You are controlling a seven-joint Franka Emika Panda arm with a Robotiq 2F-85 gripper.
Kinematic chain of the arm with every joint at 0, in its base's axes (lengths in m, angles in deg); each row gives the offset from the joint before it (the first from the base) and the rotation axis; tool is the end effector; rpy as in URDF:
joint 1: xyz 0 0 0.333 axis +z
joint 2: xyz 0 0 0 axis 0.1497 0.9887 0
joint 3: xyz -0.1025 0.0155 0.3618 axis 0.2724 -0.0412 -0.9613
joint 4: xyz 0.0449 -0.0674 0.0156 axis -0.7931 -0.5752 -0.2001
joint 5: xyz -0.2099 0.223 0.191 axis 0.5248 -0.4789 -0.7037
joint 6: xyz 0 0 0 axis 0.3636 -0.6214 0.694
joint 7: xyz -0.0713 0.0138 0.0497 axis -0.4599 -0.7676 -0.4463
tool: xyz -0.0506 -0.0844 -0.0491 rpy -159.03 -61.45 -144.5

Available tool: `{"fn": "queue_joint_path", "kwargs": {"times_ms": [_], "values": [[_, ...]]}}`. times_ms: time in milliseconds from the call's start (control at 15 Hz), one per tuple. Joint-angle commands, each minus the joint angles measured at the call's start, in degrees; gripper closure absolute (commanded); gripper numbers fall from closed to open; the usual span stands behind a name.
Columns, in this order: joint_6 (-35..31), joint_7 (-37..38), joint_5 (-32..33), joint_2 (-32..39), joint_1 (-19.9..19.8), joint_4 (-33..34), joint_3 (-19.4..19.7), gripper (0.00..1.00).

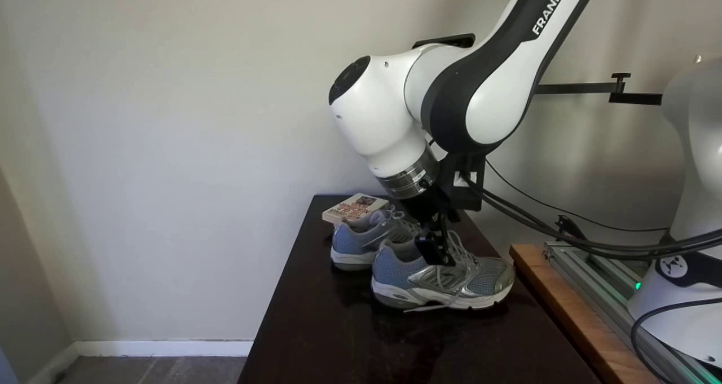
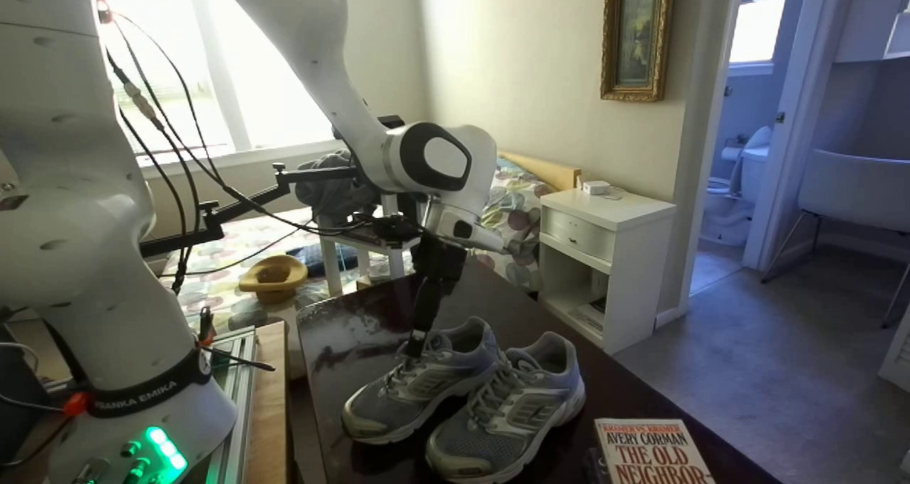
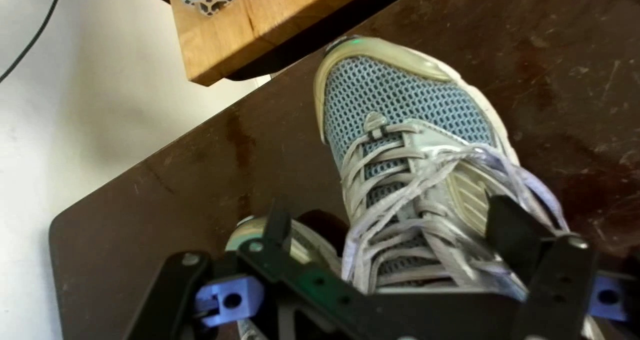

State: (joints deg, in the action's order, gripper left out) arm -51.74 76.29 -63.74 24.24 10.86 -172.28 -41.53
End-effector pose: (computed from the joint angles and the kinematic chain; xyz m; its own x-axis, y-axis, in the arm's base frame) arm 0.4123 -0.0433 0.3043 0.8295 -0.4622 -0.3134 -0.2706 -0.8236 0.4985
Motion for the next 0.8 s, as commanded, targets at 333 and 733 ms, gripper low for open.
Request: {"fn": "queue_joint_path", "kwargs": {"times_ms": [333, 733], "values": [[5.13, 1.46, 4.82, -5.92, -1.71, -1.04, -0.29, 0.0], [11.14, 0.75, 4.7, -6.2, -2.05, -0.63, -0.73, 0.0]]}}
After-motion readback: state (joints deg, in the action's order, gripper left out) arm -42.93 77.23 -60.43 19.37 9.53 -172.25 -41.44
